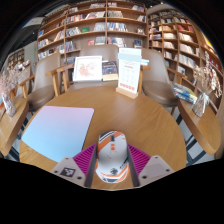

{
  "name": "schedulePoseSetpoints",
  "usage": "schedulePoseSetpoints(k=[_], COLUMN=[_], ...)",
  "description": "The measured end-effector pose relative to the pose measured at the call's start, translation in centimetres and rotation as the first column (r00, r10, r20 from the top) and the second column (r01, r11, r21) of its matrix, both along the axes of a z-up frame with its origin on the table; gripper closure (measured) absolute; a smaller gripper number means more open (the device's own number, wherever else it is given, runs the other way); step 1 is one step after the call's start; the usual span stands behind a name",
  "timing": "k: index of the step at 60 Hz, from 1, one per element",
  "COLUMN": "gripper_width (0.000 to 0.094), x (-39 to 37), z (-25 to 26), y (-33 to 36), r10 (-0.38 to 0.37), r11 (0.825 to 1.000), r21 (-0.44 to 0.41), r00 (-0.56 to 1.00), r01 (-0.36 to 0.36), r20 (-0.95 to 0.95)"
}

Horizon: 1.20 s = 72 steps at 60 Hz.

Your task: Arrange mouse

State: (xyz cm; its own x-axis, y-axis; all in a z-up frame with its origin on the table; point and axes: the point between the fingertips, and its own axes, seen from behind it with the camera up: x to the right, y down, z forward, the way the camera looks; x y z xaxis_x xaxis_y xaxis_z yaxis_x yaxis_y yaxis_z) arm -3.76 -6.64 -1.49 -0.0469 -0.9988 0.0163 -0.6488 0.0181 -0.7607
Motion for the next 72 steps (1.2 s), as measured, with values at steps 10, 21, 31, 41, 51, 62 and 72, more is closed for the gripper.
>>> schedulePoseSetpoints(k=[10,21,31,41,51,62,72], gripper_width=[0.049,0.0492,0.0493,0.0493,0.0492,0.0258,0.008], x=[-0.2,2.0,6.0,8.0,8.1,7.8,5.0], z=[1.3,7.4,8.8,4.5,0.7,0.6,4.0], y=[-0.2,5.2,13.0,18.9,19.7,19.4,18.1], r10=[0.009,0.087,0.158,0.22,0.196,0.171,0.141], r11=[1.0,0.995,0.982,0.972,0.98,0.985,0.989], r21=[-0.025,0.039,0.092,0.088,0.047,0.035,0.032], r00=[1.0,0.994,0.984,0.975,0.98,0.985,0.99], r01=[-0.009,-0.09,-0.166,-0.22,-0.194,-0.17,-0.142], r20=[-0.005,0.073,0.084,0.009,-0.036,-0.033,0.006])
